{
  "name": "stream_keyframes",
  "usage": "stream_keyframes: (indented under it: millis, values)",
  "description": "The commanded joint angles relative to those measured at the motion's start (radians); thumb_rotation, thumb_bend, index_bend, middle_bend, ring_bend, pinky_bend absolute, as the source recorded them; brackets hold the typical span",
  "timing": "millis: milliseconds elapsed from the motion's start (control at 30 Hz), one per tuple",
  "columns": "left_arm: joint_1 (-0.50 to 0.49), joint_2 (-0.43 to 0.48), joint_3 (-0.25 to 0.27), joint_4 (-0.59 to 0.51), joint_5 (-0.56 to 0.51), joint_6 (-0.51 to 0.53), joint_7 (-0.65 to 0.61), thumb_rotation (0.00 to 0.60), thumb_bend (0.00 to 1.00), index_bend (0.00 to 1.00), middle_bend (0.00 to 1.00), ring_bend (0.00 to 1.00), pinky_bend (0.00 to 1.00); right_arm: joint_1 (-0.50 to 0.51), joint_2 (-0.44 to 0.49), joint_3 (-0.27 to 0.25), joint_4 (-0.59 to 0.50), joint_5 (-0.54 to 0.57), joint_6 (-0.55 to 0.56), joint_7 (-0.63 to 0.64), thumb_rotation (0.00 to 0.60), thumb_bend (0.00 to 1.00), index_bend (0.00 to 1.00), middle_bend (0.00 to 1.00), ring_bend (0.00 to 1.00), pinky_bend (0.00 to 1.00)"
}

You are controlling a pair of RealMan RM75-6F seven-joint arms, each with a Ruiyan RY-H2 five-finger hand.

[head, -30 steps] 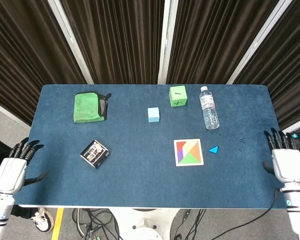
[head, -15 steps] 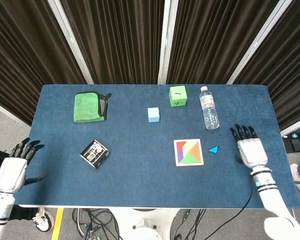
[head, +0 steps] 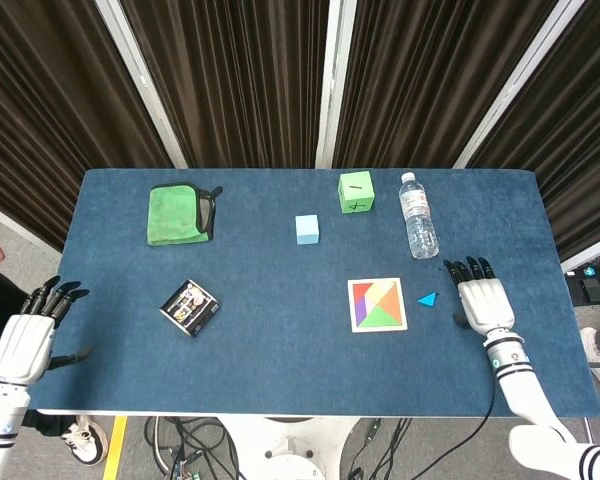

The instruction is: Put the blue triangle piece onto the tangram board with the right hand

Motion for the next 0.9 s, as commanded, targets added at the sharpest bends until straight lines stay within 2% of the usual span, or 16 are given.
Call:
stream_keyframes:
  millis: [33, 167, 267, 400, 467, 667, 900]
  values:
    - [-0.001, -0.001, 0.000, 0.003, -0.001, -0.001, -0.002, 0.600, 0.07, 0.22, 0.15, 0.04, 0.15, 0.010, -0.007, -0.003, 0.007, 0.008, -0.012, 0.001, 0.600, 0.15, 0.05, 0.16, 0.02, 0.00]
    - [0.001, -0.002, 0.002, 0.009, -0.002, -0.001, -0.008, 0.600, 0.07, 0.22, 0.15, 0.04, 0.15, 0.022, -0.012, -0.007, 0.002, 0.025, -0.045, 0.026, 0.600, 0.15, 0.04, 0.18, 0.04, 0.00]
    - [0.001, -0.004, 0.004, 0.012, 0.000, -0.001, -0.009, 0.600, 0.07, 0.22, 0.15, 0.04, 0.15, 0.031, -0.004, -0.005, -0.005, 0.040, -0.076, 0.064, 0.600, 0.15, 0.04, 0.20, 0.09, 0.00]
    - [0.000, -0.007, 0.008, 0.015, 0.004, -0.004, -0.008, 0.600, 0.07, 0.22, 0.15, 0.04, 0.15, 0.037, -0.009, -0.011, 0.009, 0.024, -0.055, 0.060, 0.600, 0.15, 0.05, 0.23, 0.12, 0.00]
    - [-0.001, -0.008, 0.007, 0.015, 0.004, -0.004, -0.008, 0.600, 0.07, 0.22, 0.15, 0.04, 0.15, 0.038, -0.012, -0.013, 0.013, 0.015, -0.045, 0.063, 0.600, 0.15, 0.08, 0.25, 0.12, 0.00]
    - [-0.002, -0.010, 0.008, 0.017, 0.002, -0.008, -0.007, 0.600, 0.07, 0.22, 0.15, 0.04, 0.15, 0.045, -0.021, -0.017, 0.035, -0.008, -0.017, 0.056, 0.600, 0.15, 0.28, 0.27, 0.08, 0.00]
    - [-0.003, -0.010, 0.008, 0.019, 0.003, -0.007, -0.011, 0.600, 0.07, 0.22, 0.15, 0.04, 0.15, 0.053, -0.028, -0.025, 0.030, 0.002, -0.018, 0.037, 0.600, 0.15, 0.32, 0.27, 0.03, 0.00]
